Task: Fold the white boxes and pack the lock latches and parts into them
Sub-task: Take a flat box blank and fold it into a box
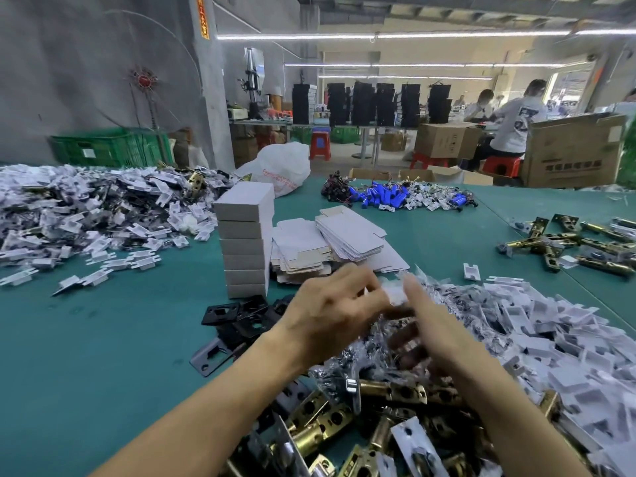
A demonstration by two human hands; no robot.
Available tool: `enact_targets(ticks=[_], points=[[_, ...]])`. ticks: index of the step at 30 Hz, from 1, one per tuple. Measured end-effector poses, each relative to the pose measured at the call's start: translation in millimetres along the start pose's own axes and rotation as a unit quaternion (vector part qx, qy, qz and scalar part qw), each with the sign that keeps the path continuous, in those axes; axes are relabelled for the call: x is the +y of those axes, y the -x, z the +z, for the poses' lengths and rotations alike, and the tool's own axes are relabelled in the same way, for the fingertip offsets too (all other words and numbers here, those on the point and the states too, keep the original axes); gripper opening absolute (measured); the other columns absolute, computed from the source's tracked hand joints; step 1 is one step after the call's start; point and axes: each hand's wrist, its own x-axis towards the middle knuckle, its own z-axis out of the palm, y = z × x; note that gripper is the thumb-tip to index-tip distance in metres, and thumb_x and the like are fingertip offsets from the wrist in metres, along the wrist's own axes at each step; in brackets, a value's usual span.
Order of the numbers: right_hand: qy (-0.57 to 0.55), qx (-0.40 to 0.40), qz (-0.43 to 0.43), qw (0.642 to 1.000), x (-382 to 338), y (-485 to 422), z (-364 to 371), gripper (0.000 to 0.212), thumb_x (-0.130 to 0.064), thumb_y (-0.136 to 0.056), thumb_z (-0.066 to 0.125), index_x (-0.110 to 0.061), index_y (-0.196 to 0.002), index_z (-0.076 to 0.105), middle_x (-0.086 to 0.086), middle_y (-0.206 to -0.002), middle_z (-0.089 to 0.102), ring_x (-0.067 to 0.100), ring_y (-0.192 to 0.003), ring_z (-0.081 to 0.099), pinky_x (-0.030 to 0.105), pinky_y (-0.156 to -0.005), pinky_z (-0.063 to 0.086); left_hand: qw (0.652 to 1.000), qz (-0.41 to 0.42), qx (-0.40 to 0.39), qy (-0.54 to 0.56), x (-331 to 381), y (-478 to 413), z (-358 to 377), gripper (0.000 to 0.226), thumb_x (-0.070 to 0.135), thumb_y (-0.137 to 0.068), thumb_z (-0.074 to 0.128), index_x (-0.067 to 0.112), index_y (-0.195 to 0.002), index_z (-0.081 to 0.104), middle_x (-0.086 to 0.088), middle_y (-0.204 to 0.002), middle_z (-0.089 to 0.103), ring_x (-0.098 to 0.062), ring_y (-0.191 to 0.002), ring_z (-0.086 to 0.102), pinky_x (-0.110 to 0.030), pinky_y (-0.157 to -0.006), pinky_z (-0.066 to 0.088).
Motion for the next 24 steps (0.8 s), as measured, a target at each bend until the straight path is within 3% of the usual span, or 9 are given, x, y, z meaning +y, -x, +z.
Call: enact_targets(ticks=[2,4,6,9,12,14,16,20,24], points=[[-0.114,-0.015,0.023,0.993,-2.5,-1.1,-3.3,0.053,-0.054,-0.098,0.038,-0.011,-0.083,0.065,0.006,-0.063,0.068,0.013,-0.041,0.049,0.017,-0.041,0.032,0.998,0.001,-0.031,0.049,4.3,1.3,-1.3,0.004,0.008,-0.09,0.072,0.006,-0.093,0.073,-0.01,-0.089,0.064,-0.024,-0.074,0.061,-0.038,-0.045,0.053],[-0.117,0.009,-0.001,0.993,-0.6,-3.8,-5.1,0.022,-0.02,-0.094,0.051,-0.01,-0.077,0.059,0.009,-0.06,0.064,0.015,-0.04,0.048,0.018,-0.039,0.027,0.985,-0.058,-0.068,0.144,8.9,3.6,0.6,0.011,0.016,-0.09,0.073,0.007,-0.097,0.075,-0.01,-0.09,0.065,-0.025,-0.075,0.063,-0.041,-0.055,0.055],[-0.078,0.058,-0.032,0.995,2.6,-5.8,-6.0,0.019,-0.005,-0.089,0.05,-0.008,-0.071,0.052,0.014,-0.06,0.055,0.02,-0.044,0.048,0.025,-0.043,0.031,0.948,-0.15,-0.141,0.244,12.1,5.4,1.9,0.023,0.033,-0.088,0.076,0.011,-0.094,0.076,-0.003,-0.09,0.066,-0.018,-0.077,0.063,-0.039,-0.065,0.057],[-0.047,0.107,-0.076,0.99,6.9,-7.2,-6.5,0.024,-0.004,-0.088,0.051,-0.009,-0.064,0.049,0.007,-0.054,0.046,0.019,-0.046,0.043,0.033,-0.05,0.035,0.874,-0.359,-0.189,0.267,13.6,7.2,1.8,0.051,0.074,-0.079,0.059,0.024,-0.083,0.068,0.009,-0.079,0.068,-0.004,-0.071,0.063,-0.036,-0.07,0.059],[-0.003,0.103,-0.15,0.983,6.3,-6.2,-6.0,0.02,-0.008,-0.087,0.055,-0.003,-0.068,0.056,0.007,-0.057,0.056,0.017,-0.053,0.043,0.032,-0.057,0.033,0.715,-0.579,-0.152,0.361,3.6,4.3,-1.3,0.069,0.081,-0.071,0.062,0.024,-0.109,0.057,0.003,-0.101,0.067,-0.011,-0.079,0.071,-0.041,-0.076,0.063],[0.046,0.079,-0.208,0.974,2.1,-1.5,-4.6,0.018,-0.006,-0.085,0.056,-0.007,-0.068,0.062,-0.004,-0.054,0.058,0.007,-0.048,0.04,0.031,-0.053,0.031,0.6,-0.637,-0.101,0.473,-2.7,0.3,-3.7,0.085,0.076,-0.066,0.073,0.024,-0.127,0.045,-0.004,-0.114,0.061,-0.018,-0.09,0.073,-0.039,-0.076,0.063],[0.111,0.059,-0.254,0.959,-2.2,4.3,-2.2,0.023,-0.002,-0.084,0.058,-0.017,-0.066,0.061,-0.012,-0.051,0.056,0.003,-0.046,0.041,0.024,-0.05,0.032,0.522,-0.654,-0.058,0.544,-5.1,-4.2,-5.1,0.09,0.071,-0.061,0.076,0.023,-0.13,0.045,-0.008,-0.118,0.062,-0.024,-0.093,0.072,-0.039,-0.075,0.063],[0.194,0.013,-0.303,0.933,-8.4,16.4,2.5,0.021,-0.008,-0.089,0.057,-0.02,-0.073,0.061,-0.003,-0.065,0.062,0.005,-0.057,0.051,0.022,-0.057,0.042,0.455,-0.678,0.013,0.578,0.4,-9.2,0.4,0.099,0.067,-0.046,0.082,0.018,-0.128,0.055,-0.006,-0.1,0.071,-0.024,-0.082,0.067,-0.035,-0.069,0.056],[0.261,0.03,-0.32,0.91,-9.5,23.1,2.1,0.016,-0.021,-0.094,0.049,-0.022,-0.078,0.052,-0.005,-0.066,0.06,0.012,-0.06,0.055,0.037,-0.059,0.049,0.408,-0.673,0.05,0.615,4.2,-9.7,3.8,0.094,0.062,-0.037,0.082,0.012,-0.113,0.06,0.0,-0.069,0.07,-0.021,-0.068,0.067,-0.035,-0.069,0.057]])
